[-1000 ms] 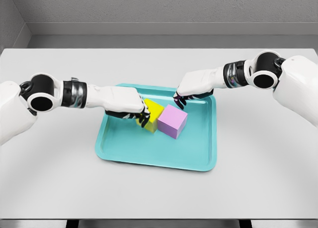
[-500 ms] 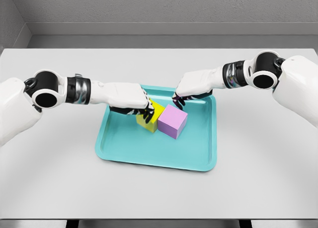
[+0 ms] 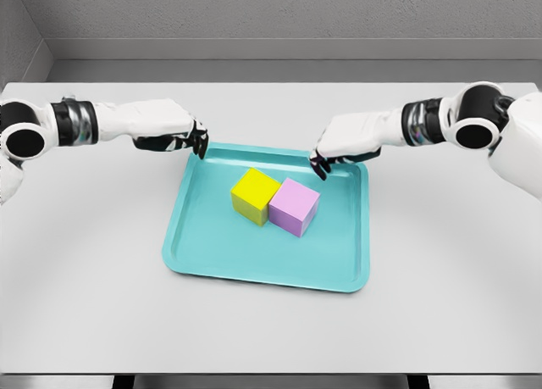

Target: Push two cubes

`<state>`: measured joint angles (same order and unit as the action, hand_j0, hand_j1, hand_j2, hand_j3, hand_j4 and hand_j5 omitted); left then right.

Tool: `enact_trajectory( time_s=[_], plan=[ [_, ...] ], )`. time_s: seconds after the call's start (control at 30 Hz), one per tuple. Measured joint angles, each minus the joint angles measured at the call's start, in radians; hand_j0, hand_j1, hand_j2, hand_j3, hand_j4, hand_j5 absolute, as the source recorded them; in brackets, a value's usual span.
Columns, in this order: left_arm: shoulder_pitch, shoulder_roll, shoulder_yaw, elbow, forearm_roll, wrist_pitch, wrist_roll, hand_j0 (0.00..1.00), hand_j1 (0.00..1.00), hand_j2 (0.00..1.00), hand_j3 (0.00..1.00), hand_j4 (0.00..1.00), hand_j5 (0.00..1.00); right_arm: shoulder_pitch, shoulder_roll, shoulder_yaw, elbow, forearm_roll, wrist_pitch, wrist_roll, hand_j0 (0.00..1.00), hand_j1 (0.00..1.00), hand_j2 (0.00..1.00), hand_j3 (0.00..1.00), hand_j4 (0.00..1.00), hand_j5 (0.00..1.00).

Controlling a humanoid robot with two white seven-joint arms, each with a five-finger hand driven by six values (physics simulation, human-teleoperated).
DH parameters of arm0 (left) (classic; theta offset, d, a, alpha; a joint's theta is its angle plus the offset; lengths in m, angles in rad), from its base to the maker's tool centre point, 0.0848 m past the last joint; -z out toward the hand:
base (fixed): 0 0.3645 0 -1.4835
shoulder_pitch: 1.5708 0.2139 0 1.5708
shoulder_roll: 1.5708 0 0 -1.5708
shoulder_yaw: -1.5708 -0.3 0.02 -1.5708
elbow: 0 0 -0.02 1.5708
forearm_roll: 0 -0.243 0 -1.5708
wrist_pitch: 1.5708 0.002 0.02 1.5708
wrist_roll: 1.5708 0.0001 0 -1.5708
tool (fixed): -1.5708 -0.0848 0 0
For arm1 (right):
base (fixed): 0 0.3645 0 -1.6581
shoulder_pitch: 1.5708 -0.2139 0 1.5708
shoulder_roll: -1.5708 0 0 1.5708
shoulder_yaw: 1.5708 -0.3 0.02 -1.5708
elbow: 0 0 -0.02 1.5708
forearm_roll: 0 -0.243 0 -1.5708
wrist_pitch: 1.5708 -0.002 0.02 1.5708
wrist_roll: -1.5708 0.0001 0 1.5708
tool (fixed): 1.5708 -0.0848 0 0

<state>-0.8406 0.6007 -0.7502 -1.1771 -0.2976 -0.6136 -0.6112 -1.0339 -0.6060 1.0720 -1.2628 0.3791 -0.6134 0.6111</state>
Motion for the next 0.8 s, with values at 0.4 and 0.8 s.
enact_trajectory(
  time_s=[0.4,0.8],
  plan=[
    [0.017,-0.086,-0.002,0.041,-0.069,0.000,0.000,0.40,0.40,0.40,0.40,0.40,0.40,0.002,0.001,0.035,-0.073,-0.002,0.000,0.000,0.40,0.40,0.40,0.40,0.40,0.40],
    [0.006,-0.083,0.001,0.042,-0.068,0.000,0.000,0.40,0.40,0.40,0.40,0.40,0.40,0.002,-0.005,0.043,-0.117,-0.003,0.000,0.000,0.40,0.40,0.40,0.40,0.40,0.40]
  ],
)
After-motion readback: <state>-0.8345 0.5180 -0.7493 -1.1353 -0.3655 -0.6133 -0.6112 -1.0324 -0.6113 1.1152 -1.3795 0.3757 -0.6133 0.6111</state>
